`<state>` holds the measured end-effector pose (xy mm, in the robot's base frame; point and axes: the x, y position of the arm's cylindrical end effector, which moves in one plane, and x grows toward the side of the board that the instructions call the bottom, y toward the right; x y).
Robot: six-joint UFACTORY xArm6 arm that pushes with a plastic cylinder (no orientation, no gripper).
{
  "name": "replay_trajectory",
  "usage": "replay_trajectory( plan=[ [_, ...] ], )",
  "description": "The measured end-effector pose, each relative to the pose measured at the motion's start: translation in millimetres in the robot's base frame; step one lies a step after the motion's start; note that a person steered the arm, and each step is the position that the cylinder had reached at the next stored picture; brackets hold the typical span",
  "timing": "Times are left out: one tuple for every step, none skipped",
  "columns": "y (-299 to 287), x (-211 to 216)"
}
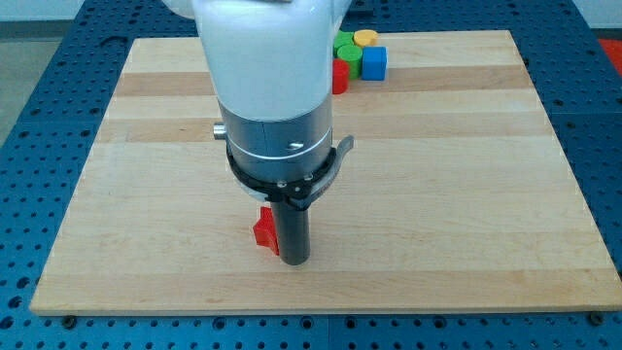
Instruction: Push red star to the center
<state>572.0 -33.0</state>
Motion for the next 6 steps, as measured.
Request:
replay_trajectory(
  plan=[
    [2,38],
    [-31,44],
    [-36,7],
    [-14,-35],
    [17,-77],
    [26,-95]
  ],
)
